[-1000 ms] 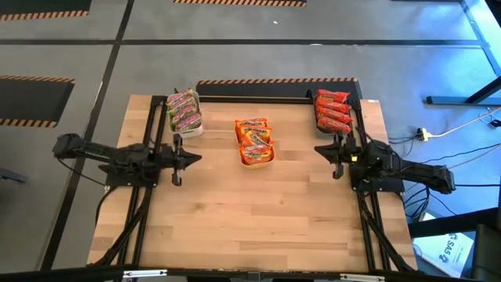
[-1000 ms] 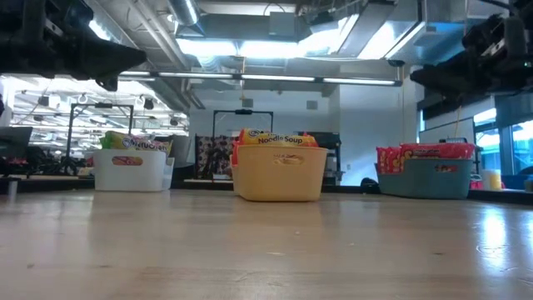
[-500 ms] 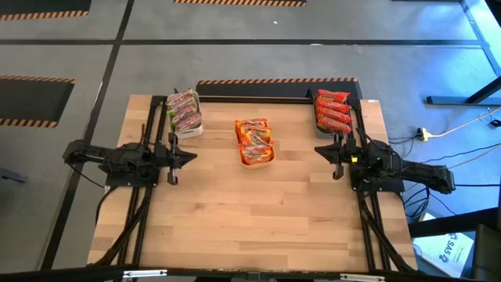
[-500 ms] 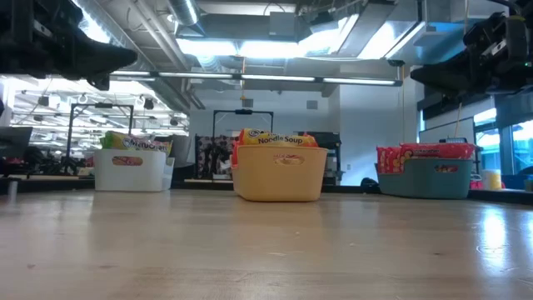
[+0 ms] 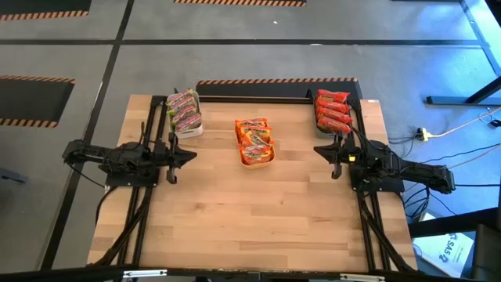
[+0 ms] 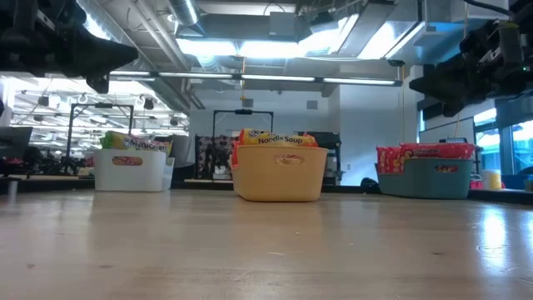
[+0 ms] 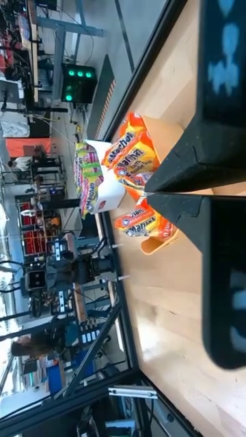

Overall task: Sort Maruchan noodles
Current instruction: Return to Home Position

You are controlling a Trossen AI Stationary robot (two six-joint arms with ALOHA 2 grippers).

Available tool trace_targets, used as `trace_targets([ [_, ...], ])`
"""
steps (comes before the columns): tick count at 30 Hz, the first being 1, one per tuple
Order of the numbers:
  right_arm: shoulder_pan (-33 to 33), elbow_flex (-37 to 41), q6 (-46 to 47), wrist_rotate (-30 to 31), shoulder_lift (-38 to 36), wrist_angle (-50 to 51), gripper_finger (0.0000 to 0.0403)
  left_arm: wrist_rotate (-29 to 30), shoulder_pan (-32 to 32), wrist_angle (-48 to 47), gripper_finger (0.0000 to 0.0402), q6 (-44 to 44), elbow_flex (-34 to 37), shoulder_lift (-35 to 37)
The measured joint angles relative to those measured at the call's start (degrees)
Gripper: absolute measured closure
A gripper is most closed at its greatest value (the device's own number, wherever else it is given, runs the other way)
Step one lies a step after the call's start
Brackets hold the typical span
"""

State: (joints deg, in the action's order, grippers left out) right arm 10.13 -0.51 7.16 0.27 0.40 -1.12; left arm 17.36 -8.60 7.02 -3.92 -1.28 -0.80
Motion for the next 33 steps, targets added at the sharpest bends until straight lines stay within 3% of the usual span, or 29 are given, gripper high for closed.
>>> trace_targets([
  [33,0.00,-0.02,0.01,0.13,0.02,0.30,0.0400,-0.06,0.00,-0.14,0.0380,0.00,0.00,-0.02],
])
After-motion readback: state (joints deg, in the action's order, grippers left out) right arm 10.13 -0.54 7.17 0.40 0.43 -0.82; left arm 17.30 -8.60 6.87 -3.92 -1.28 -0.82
